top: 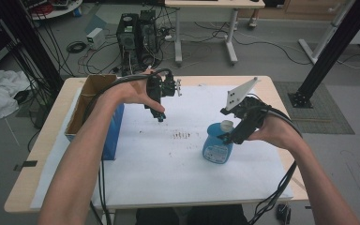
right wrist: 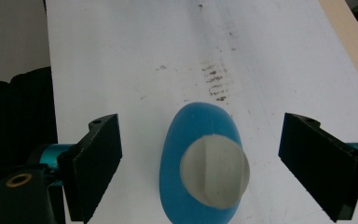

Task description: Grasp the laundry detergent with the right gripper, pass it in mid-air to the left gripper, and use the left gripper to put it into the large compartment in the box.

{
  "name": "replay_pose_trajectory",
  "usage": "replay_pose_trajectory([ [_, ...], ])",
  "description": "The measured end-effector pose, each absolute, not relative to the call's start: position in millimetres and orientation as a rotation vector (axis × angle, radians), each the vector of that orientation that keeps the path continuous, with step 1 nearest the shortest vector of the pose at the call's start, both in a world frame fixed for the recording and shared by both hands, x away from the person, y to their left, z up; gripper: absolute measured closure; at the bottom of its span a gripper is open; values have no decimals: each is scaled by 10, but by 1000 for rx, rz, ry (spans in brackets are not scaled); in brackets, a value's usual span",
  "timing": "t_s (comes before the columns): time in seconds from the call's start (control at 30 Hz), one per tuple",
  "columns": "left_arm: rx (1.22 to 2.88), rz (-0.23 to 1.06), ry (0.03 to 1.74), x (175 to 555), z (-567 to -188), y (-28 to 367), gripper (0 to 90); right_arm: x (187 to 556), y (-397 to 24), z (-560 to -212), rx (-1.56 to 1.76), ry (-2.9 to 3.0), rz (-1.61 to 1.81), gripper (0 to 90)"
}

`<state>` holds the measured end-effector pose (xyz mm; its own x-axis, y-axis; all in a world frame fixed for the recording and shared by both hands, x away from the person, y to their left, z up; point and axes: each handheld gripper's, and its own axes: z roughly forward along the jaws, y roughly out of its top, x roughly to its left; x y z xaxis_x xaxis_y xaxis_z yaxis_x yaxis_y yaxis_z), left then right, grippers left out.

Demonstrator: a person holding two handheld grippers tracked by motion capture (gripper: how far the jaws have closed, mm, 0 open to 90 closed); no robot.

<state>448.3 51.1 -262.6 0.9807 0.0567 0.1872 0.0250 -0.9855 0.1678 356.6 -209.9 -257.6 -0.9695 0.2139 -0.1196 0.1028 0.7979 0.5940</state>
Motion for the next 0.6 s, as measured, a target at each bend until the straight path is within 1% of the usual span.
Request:
replay_pose_trajectory([
  [0.3, 2953, 290, 80, 4455, -2646, 559, 160, 3519, -2294, -2787, 341, 2753, 1006, 123],
  [0.6, 2949, 290, 78, 4446, -2636, 558, 160, 3466, -2458, -3104, 438, 2682, 1127, 123],
])
